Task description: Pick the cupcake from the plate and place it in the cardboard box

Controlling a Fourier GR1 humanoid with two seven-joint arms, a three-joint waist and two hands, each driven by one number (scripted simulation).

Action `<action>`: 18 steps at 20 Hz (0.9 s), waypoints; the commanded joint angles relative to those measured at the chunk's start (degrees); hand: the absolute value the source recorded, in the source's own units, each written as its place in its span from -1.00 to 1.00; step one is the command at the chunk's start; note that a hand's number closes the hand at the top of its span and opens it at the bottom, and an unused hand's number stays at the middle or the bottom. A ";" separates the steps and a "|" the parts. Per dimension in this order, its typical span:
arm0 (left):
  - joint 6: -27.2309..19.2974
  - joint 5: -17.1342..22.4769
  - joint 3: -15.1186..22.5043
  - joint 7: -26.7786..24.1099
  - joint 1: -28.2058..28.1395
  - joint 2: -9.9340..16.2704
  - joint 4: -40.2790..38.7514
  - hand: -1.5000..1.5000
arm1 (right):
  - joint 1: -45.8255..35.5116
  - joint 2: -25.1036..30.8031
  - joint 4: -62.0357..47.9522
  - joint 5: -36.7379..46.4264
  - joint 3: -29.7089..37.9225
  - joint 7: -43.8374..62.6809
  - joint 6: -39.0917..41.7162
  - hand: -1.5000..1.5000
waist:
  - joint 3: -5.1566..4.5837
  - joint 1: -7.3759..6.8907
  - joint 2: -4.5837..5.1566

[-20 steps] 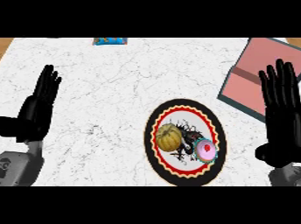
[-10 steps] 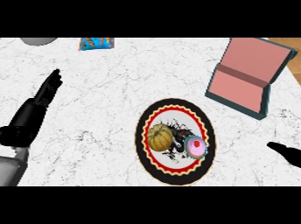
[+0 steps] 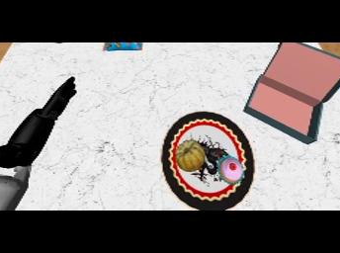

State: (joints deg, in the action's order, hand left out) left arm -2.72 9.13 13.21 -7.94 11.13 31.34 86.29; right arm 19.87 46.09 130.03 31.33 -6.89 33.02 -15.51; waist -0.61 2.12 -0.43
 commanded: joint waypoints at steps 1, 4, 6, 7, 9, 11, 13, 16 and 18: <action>-0.72 -1.34 2.24 1.18 0.42 -1.77 1.82 0.00 | 2.38 5.50 8.16 3.66 -3.97 13.46 11.32 -1.00 | -0.01 -1.25 0.28; 0.46 -0.69 1.89 3.27 3.33 -1.52 2.02 0.00 | -2.82 7.21 10.19 1.95 -7.87 22.94 19.06 -1.00 | 0.08 -3.39 0.81; 0.41 -2.21 2.89 2.01 4.90 -2.45 0.98 0.00 | -7.11 4.99 9.31 2.12 -13.51 28.83 21.90 -1.00 | 0.10 -4.27 1.12; 1.64 -1.03 1.81 1.00 3.62 -1.46 0.56 0.00 | -9.53 3.31 9.44 2.44 -15.89 31.96 22.75 -1.00 | 0.06 -5.26 1.12; 1.41 -2.05 2.90 1.09 4.19 -2.29 0.49 0.00 | -14.21 4.24 8.31 2.56 -17.36 37.48 27.68 -1.00 | 0.01 -5.51 1.13; 0.91 -2.07 2.66 3.26 6.30 -2.83 0.00 0.00 | -16.82 2.65 8.04 1.10 -19.85 42.06 30.72 -1.00 | -0.03 -5.20 1.15; 1.60 -2.09 3.54 1.88 5.00 -3.56 -0.16 0.00 | -21.00 -0.15 5.21 -0.78 -21.03 45.02 32.54 -1.00 | 0.01 -5.83 1.22; 0.94 -2.66 3.77 2.94 6.01 -4.38 -0.46 0.00 | -23.38 -4.24 1.09 -0.51 -24.54 47.82 33.28 -1.00 | 0.07 -5.55 1.13; 0.98 -2.71 3.41 2.16 5.01 -4.06 -0.28 0.00 | -24.83 -6.55 -0.28 -0.47 -25.19 50.27 33.06 -1.00 | 0.06 -5.55 0.95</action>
State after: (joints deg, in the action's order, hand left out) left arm -1.33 7.09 16.25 -5.48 16.63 27.90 86.14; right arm -0.41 44.03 130.92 31.36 -28.87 67.59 11.14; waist -0.57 -3.32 0.64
